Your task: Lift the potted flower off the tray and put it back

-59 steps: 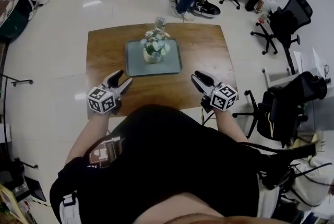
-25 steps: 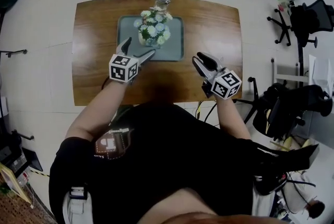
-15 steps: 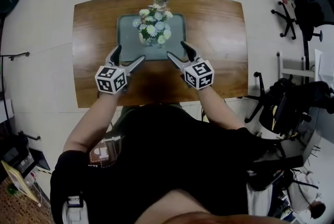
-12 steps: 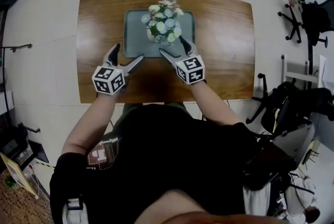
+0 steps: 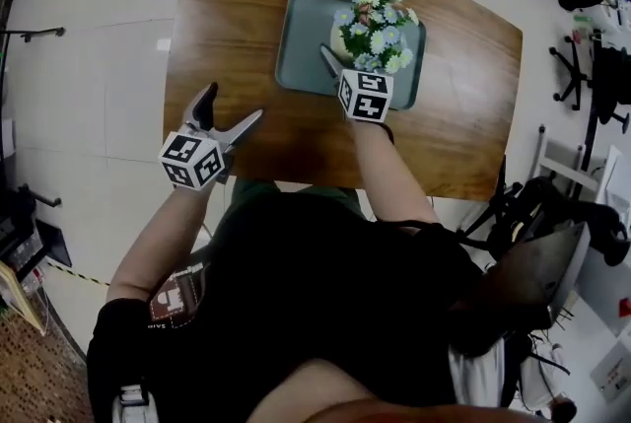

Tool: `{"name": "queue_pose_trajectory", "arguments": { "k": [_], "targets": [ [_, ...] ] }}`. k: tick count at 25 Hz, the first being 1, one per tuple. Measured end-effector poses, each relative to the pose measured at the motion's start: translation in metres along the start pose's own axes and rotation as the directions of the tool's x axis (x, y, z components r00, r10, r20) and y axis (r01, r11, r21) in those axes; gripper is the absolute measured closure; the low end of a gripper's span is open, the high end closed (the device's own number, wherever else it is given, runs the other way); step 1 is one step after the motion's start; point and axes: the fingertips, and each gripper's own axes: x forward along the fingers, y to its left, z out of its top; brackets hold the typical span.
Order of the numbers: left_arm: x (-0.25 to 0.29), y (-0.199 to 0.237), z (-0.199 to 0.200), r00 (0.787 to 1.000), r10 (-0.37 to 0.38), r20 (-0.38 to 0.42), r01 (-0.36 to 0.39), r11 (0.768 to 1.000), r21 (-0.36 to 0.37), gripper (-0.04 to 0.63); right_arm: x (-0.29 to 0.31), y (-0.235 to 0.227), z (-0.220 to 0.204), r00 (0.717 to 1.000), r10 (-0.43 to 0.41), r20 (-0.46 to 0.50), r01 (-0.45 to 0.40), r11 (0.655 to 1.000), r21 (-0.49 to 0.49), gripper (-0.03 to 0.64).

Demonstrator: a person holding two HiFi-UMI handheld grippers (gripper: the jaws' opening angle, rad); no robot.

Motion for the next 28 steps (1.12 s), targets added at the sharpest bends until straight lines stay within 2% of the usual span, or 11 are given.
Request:
{"name": "queue_pose_trajectory", "arguments": {
  "k": [1, 3, 6, 9, 13, 17, 20, 22, 25, 26, 28],
  "targets": [
    [-0.004, 0.004, 0.001, 1.0, 0.004, 0.005, -0.004, 1.0, -0.005, 0.1, 0.002, -0.003, 0.0, 1.0, -0.012, -0.003, 0.012, 1.0, 0.011, 0.026],
    [-0.012, 0.013, 0.002, 1.0, 0.016, 0.016, -0.015, 1.0, -0.01, 0.1, 0.005, -0.008, 0.0, 1.0, -0.03, -0.003, 0.03, 0.999, 0.031, 0.079],
    [-0.022, 0.024, 0.005, 0.999, 0.028, 0.027, -0.028, 1.0, -0.01, 0.1, 0.012, -0.014, 0.004, 1.0, -0.028, 0.0, 0.028, 1.0, 0.012, 0.098],
    [-0.026, 0.024, 0.008, 0.999, 0.018, 0.04, -0.017, 1.0, -0.012, 0.112, 0.011, -0.02, 0.006, 1.0, 0.017, -0.014, -0.017, 1.0, -0.009, 0.1],
    [-0.033, 0.028, 0.019, 0.996, 0.017, 0.082, -0.017, 1.0, -0.005, 0.193, 0.0, -0.021, 0.006, 0.998, 0.062, -0.008, -0.062, 0.998, 0.001, 0.101],
    [-0.04, 0.035, 0.03, 0.992, 0.032, 0.126, -0.031, 0.999, -0.009, 0.226, -0.014, 0.012, 0.024, 0.989, 0.149, 0.023, -0.148, 0.988, -0.031, 0.101],
    [-0.05, 0.039, 0.038, 0.984, 0.052, 0.172, -0.052, 0.999, -0.003, 0.326, -0.014, 0.058, 0.045, 0.97, 0.241, 0.038, -0.239, 0.969, -0.065, 0.101],
    [-0.06, 0.046, 0.044, 0.975, 0.07, 0.209, -0.071, 0.997, -0.002, 0.439, -0.007, 0.092, 0.059, 0.953, 0.299, 0.041, -0.295, 0.952, -0.082, 0.101],
    [-0.083, 0.06, 0.051, 0.962, 0.096, 0.257, -0.096, 0.995, -0.014, 0.561, 0.009, 0.144, 0.077, 0.928, 0.37, 0.035, -0.365, 0.924, -0.111, 0.101],
    [-0.092, 0.065, 0.05, 0.959, 0.098, 0.267, -0.096, 0.995, -0.023, 0.594, 0.016, 0.163, 0.08, 0.92, 0.39, 0.026, -0.384, 0.915, -0.126, 0.101],
    [-0.112, 0.079, 0.046, 0.956, 0.094, 0.277, -0.086, 0.996, -0.039, 0.595, 0.033, 0.203, 0.079, 0.907, 0.42, 0.002, -0.415, 0.896, -0.157, 0.101]
  ]
}}
